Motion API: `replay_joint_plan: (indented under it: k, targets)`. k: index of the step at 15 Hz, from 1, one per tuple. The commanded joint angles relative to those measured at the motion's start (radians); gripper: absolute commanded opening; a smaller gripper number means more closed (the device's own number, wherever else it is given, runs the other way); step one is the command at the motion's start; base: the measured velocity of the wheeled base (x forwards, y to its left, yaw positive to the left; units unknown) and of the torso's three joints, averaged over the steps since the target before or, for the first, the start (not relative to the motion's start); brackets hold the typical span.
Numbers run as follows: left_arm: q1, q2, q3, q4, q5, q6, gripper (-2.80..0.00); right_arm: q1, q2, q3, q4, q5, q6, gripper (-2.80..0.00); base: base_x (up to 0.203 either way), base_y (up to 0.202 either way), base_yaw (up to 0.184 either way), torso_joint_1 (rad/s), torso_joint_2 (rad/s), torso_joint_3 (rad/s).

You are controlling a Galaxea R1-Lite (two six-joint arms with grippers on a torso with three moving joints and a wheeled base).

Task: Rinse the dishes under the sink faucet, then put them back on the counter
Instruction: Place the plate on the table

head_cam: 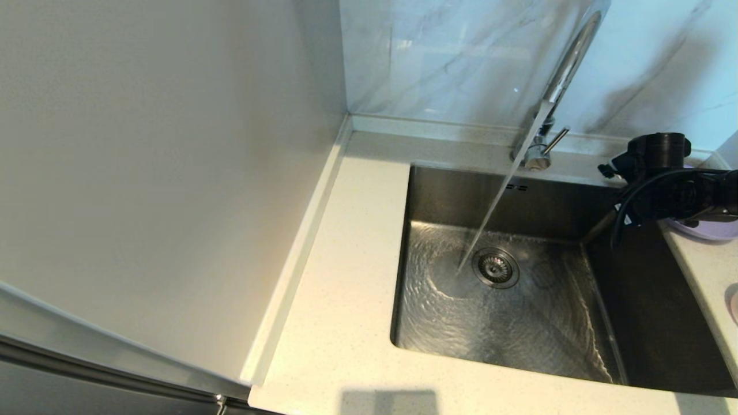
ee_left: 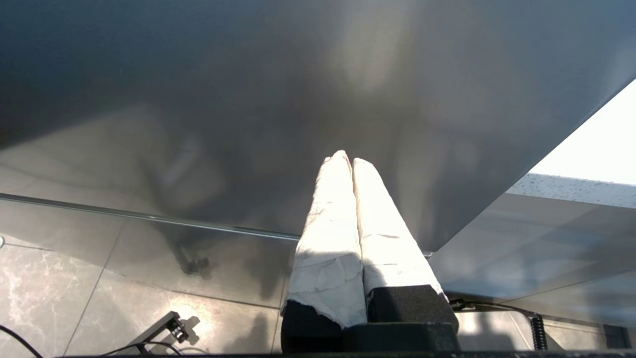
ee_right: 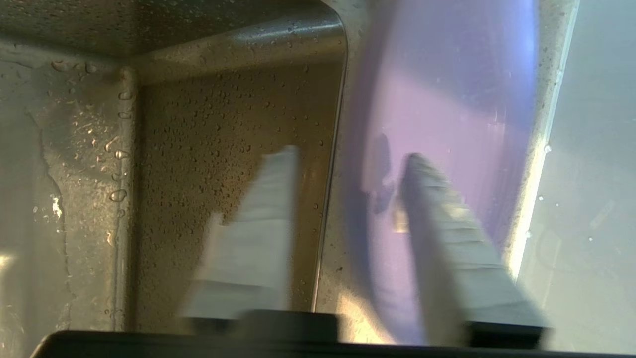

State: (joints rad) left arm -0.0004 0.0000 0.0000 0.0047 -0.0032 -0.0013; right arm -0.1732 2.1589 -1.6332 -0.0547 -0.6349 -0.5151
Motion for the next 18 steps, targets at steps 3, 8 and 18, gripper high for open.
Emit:
replay_joint_plan:
  k: [3, 8, 18]
  targets:
    - [0.000, 0.000, 0.000, 0.000, 0.000, 0.000, -2.80, -0.002, -0.011, 0.000, -0.001, -0.003, 0.002, 0.00, 0.000, 0.000, 0.000, 0.000, 0.00, 0.000]
    - [0.000, 0.000, 0.000, 0.000, 0.000, 0.000, -2.80, -0.005, -0.095, 0.040, -0.002, -0.005, 0.040, 0.00, 0.000, 0.000, 0.000, 0.000, 0.00, 0.000]
    - [0.000, 0.000, 0.000, 0.000, 0.000, 0.000, -2.80, -0.004, -0.468, 0.270, -0.043, 0.010, 0.101, -2.80, 0.000, 0.000, 0.000, 0.000, 0.00, 0.000]
